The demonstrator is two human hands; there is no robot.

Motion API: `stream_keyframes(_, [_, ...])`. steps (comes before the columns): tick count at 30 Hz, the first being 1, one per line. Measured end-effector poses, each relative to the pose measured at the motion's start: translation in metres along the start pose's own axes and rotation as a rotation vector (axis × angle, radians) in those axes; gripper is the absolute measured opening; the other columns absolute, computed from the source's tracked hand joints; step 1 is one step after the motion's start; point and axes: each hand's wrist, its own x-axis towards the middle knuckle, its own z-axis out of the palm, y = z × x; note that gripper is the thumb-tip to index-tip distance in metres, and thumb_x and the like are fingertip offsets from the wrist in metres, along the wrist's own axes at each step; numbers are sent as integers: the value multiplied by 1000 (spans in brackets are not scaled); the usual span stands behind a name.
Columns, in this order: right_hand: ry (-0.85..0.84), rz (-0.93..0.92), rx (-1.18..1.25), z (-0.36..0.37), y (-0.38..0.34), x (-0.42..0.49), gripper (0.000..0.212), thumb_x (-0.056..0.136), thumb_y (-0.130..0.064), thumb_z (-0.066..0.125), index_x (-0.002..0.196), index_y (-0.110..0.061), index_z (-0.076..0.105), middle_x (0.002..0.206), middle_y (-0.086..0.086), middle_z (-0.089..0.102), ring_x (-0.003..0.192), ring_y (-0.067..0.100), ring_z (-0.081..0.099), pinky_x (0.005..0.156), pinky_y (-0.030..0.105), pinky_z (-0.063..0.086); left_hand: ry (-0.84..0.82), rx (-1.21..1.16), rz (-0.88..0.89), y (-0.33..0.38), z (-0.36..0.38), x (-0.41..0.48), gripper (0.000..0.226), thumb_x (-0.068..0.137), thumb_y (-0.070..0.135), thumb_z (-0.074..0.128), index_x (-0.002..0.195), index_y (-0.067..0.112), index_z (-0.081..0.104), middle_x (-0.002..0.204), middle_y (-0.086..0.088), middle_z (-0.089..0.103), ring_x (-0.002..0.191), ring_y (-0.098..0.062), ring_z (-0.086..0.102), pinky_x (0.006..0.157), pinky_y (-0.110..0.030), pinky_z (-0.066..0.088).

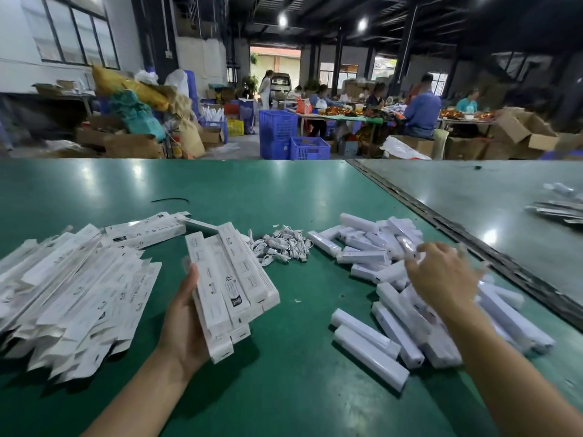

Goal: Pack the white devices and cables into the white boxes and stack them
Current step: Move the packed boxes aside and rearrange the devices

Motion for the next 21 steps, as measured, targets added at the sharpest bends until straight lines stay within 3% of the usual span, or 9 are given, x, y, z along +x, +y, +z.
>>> stream_keyframes(3, [-241, 247, -94, 3, 32, 15, 80, 89, -77, 19, 150, -28, 30, 161, 10, 20, 147, 46, 5, 105, 77, 1, -24, -2, 7, 0, -2, 1, 53, 90, 60, 46, 128, 30, 66, 133, -11, 64, 118, -33, 64, 88, -54, 55])
stream_keyframes(6, [-296, 320, -75, 11, 47, 17, 92, 82, -84, 7, 150, -27, 31, 159, 16, 25, 144, 45, 20, 111, 72, 9, -32, 7, 5, -1, -3, 3, 55, 91, 60, 44, 134, 31, 60, 135, -11, 63, 119, -34, 64, 86, -52, 53])
stream_keyframes(11, [-271, 256, 45, 18, 22, 14, 85, 88, -77, 7, 144, -23, 41, 151, 20, 39, 135, 42, 37, 110, 58, 29, -7, 11, -49, -4, 1, 5, 48, 85, 59, 49, 111, 30, 76, 130, -11, 66, 114, -33, 66, 85, -51, 53])
stream_keyframes(15, [-161, 48, 215, 24, 3, 15, 51, 101, -47, 30, 139, -14, 44, 137, 21, 48, 124, 40, 45, 100, 47, 39, -12, 12, -55, -3, 1, 4, 47, 84, 58, 49, 109, 30, 77, 128, -12, 67, 113, -34, 67, 80, -50, 59])
stream_keyframes(17, [-72, 15, 297, 22, 6, 19, 39, 100, -36, 44, 126, -9, 55, 126, 20, 56, 111, 37, 52, 92, 44, 45, -3, 16, -50, -3, 0, 4, 46, 86, 58, 48, 110, 30, 77, 127, -12, 68, 112, -34, 67, 76, -48, 61])
stream_keyframes(19, [3, 15, 220, 22, 19, 25, 33, 96, -38, 49, 113, -13, 61, 117, 16, 61, 102, 33, 56, 88, 45, 49, -1, 24, -52, -4, -1, 5, 47, 86, 58, 49, 114, 30, 75, 129, -12, 67, 113, -35, 66, 81, -51, 58])
stream_keyframes(21, [-81, 87, 29, 25, 37, 33, 52, 94, -58, 42, 126, -19, 56, 133, 15, 54, 121, 35, 49, 100, 54, 43, -8, 33, -64, -5, -2, 7, 52, 85, 59, 50, 122, 28, 71, 131, -14, 65, 115, -36, 65, 88, -54, 50])
